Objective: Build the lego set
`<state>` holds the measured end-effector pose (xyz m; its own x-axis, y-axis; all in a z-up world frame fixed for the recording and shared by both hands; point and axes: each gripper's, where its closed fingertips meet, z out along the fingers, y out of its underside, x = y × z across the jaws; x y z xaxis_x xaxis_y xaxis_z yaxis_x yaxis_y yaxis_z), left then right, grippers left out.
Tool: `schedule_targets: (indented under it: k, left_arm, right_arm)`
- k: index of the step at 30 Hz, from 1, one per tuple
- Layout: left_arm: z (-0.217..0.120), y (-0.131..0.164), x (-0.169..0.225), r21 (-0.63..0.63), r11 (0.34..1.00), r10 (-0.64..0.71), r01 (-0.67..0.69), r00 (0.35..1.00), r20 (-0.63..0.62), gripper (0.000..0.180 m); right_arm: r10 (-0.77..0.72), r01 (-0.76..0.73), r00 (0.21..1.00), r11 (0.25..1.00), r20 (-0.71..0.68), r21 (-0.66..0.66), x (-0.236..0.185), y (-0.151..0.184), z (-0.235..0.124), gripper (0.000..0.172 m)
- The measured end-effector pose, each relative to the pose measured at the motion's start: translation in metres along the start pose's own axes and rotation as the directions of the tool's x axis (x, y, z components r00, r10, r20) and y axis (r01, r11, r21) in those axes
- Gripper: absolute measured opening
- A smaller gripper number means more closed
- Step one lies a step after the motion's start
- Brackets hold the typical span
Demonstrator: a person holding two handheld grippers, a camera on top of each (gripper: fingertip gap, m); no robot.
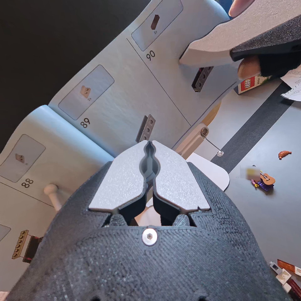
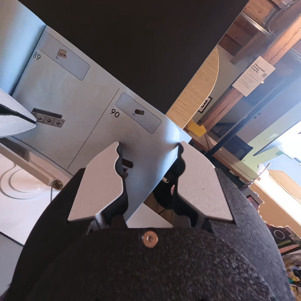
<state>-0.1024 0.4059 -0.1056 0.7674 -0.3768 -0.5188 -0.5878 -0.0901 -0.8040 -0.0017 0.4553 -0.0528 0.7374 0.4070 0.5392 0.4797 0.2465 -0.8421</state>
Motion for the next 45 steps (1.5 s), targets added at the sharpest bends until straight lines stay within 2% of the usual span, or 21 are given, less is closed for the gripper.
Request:
schedule_targets:
  k: [6,8,11,13,17,24,27,31,34,38,41,45]
  left_arm:
    - [-0.008,-0.005,0.004,0.047,0.995,-0.081,0.084,0.995,-0.056,0.000]
    - [-0.010,-0.012,0.010,0.066,0.987,-0.140,0.150,0.982,-0.127,0.020]
    - [-0.019,-0.030,0.024,0.104,0.945,-0.272,0.312,0.919,-0.287,0.039]
    - [-0.025,-0.042,0.028,0.133,0.909,-0.328,0.395,0.874,-0.357,0.041]
    - [-0.032,-0.062,0.040,0.145,0.843,-0.401,0.519,0.784,-0.473,0.040]
    - [-0.022,-0.086,0.060,0.135,0.812,-0.427,0.568,0.736,-0.525,0.035]
    - [-0.016,-0.087,0.065,0.115,0.817,-0.436,0.565,0.735,-0.519,0.016]
    - [-0.016,-0.086,0.064,0.140,0.827,-0.416,0.544,0.761,-0.498,0.000]
    - [-0.017,-0.087,0.065,0.137,0.836,-0.405,0.532,0.765,-0.501,0.000]
    - [-0.024,-0.097,0.074,0.129,0.818,-0.396,0.560,0.712,-0.581,0.033]
    - [-0.024,-0.102,0.073,0.142,0.803,-0.403,0.579,0.702,-0.587,0.031]
    - [-0.022,-0.103,0.075,0.166,0.825,-0.367,0.540,0.736,-0.568,0.012]
  right_arm:
    - [-0.019,0.021,1.000,0.997,-0.023,0.081,0.000,-0.006,-0.015,0.038]
    - [-0.007,0.007,1.000,0.994,0.004,0.111,-0.004,-0.007,-0.020,0.030]
    - [0.029,-0.037,0.998,0.986,0.049,0.163,-0.011,-0.013,-0.032,0.029]
    - [0.022,-0.035,0.998,0.978,0.063,0.204,-0.015,-0.015,-0.041,0.029]
    - [-0.098,0.091,0.995,0.962,0.011,0.256,-0.026,-0.014,-0.057,0.031]
    - [-0.127,0.107,0.990,0.951,0.054,0.289,-0.046,-0.012,-0.067,0.031]
    - [-0.096,0.072,0.993,0.951,0.067,0.301,-0.045,-0.015,-0.070,0.032]
    - [-0.046,0.009,0.991,0.960,0.127,0.280,-0.042,-0.010,-0.071,0.031]
    - [-0.050,0.008,0.986,0.967,0.160,0.253,-0.046,-0.002,-0.069,0.031]
    - [-0.047,0.002,0.983,0.969,0.179,0.245,-0.051,0.000,-0.069,0.027]
    - [-0.033,-0.017,0.980,0.967,0.194,0.253,-0.055,-0.001,-0.070,0.023]
    - [-0.018,-0.038,0.977,0.966,0.212,0.257,-0.057,-0.003,-0.072,0.024]
